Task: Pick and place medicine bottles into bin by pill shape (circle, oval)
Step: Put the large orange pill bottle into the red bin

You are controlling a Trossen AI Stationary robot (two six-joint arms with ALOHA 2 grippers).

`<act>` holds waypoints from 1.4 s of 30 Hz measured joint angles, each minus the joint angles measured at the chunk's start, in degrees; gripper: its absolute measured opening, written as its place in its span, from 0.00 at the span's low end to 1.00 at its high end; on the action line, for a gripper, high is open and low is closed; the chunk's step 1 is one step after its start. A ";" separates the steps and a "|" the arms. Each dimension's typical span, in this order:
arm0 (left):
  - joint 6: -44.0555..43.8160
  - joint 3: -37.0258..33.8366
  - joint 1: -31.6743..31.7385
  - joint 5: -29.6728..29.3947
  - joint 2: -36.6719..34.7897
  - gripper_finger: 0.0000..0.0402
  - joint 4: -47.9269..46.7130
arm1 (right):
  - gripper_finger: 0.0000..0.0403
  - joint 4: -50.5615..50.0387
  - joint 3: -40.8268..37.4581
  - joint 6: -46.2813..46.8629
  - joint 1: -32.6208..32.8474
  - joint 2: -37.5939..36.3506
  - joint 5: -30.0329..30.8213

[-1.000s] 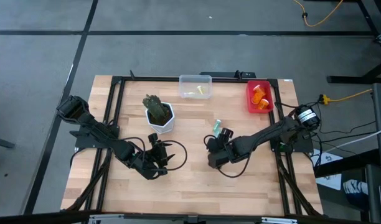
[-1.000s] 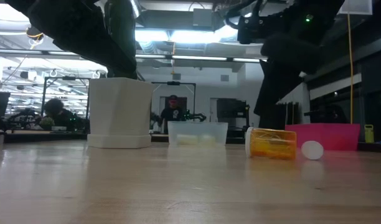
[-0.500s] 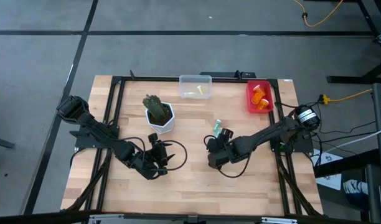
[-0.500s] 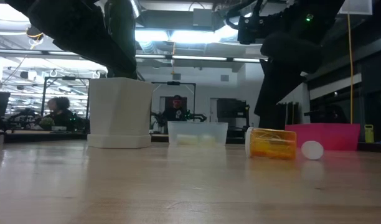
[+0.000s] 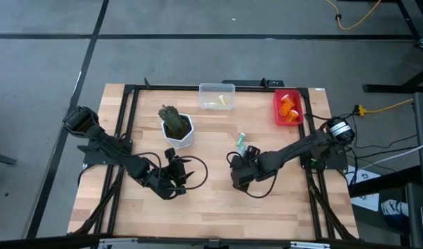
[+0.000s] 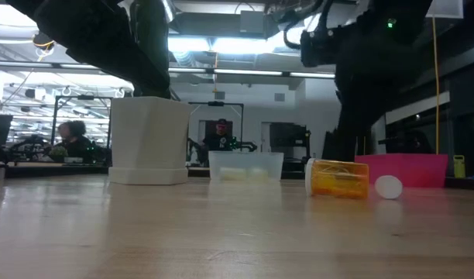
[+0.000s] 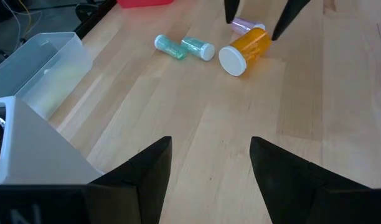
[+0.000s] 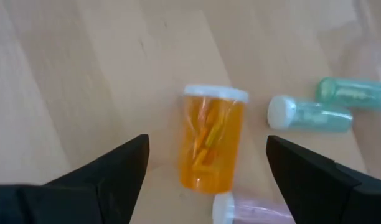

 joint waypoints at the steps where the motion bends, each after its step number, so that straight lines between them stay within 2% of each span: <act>1: 0.02 0.00 0.00 0.00 0.00 0.53 0.04 | 0.81 -0.58 -0.03 0.01 -0.04 0.19 0.12; 17: 0.07 0.00 0.00 0.00 0.00 0.52 0.36 | 0.79 0.21 -0.09 -3.20 -3.81 6.96 -0.94; 24: 0.09 0.00 0.01 0.01 0.00 0.53 0.27 | 0.70 0.49 -0.07 -3.16 -4.56 6.96 -4.92; 29: 0.09 0.00 0.02 0.00 0.01 0.52 0.24 | 0.62 0.49 -0.04 -3.22 -4.56 6.96 -5.26; 38: 0.10 0.00 0.02 0.00 0.00 0.53 0.19 | 0.45 -3.19 -0.01 -4.14 -4.56 5.23 0.01; 42: 0.11 0.00 0.02 0.00 0.00 0.53 0.17 | 0.43 -7.38 0.02 -2.01 -4.56 2.31 4.44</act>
